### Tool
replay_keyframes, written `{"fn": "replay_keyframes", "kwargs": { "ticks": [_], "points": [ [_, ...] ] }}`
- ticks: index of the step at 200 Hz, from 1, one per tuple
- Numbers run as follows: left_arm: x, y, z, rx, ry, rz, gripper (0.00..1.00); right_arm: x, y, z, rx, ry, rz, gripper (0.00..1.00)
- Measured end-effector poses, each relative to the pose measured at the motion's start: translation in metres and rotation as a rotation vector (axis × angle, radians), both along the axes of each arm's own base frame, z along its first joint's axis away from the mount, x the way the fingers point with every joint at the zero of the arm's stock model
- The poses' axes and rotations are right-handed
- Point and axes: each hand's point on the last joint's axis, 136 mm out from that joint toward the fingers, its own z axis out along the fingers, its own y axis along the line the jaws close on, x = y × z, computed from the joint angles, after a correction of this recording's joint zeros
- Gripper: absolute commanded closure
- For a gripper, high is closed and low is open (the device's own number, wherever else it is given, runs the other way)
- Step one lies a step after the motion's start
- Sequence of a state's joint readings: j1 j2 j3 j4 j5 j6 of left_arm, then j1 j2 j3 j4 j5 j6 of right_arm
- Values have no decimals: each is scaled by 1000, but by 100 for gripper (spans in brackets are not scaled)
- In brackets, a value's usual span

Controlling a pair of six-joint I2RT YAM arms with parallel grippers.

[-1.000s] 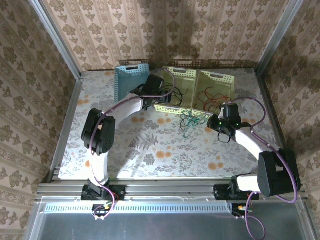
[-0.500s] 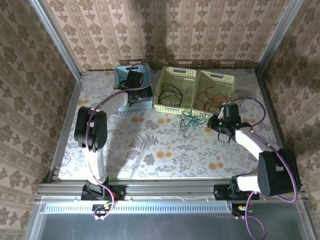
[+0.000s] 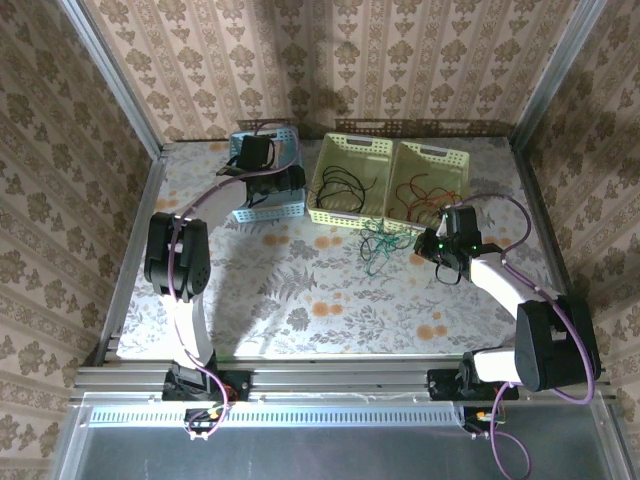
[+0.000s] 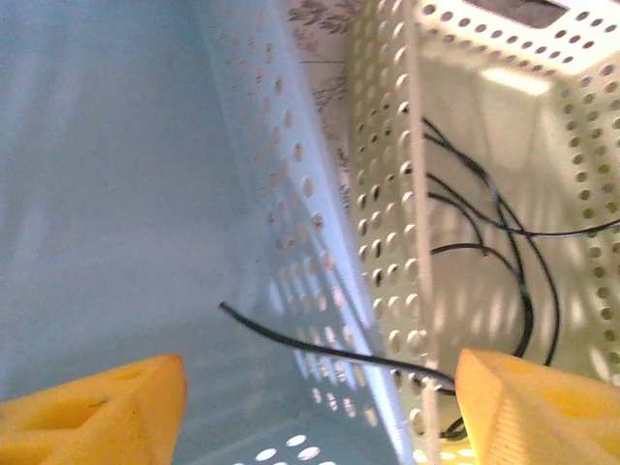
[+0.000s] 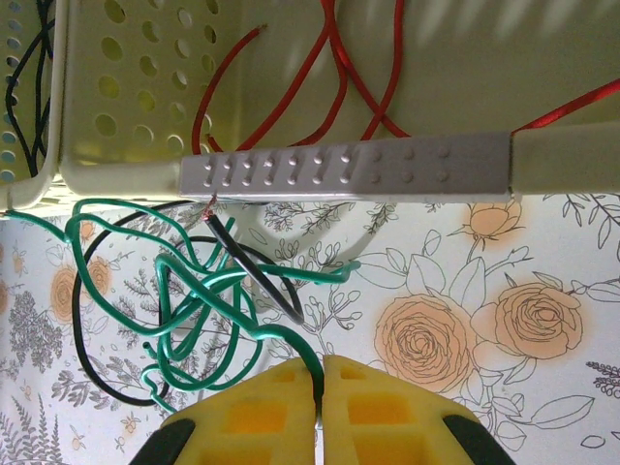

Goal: Untangle the cables

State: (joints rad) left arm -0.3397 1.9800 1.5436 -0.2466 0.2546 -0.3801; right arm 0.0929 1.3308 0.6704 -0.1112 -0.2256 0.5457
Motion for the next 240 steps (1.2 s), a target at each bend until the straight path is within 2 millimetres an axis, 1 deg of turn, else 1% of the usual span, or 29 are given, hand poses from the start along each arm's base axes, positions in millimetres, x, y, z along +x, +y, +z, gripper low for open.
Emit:
{"fn": "replay_keyframes", "kwargs": {
  "ticks": [19, 64, 175, 240],
  "points": [
    [2, -6, 0, -32, -3, -11, 28, 0, 0, 0, 0, 0, 0, 90],
    [2, -12, -15, -62, 31, -21, 30, 0, 0, 0, 0, 0, 0, 90],
    [-7, -28, -25, -62, 53, -46, 30, 0, 1, 0, 0, -1, 4, 90],
    [-9, -29, -34, -57, 77, -32, 32, 0, 1, 0, 0, -1, 4, 90]
  ]
}}
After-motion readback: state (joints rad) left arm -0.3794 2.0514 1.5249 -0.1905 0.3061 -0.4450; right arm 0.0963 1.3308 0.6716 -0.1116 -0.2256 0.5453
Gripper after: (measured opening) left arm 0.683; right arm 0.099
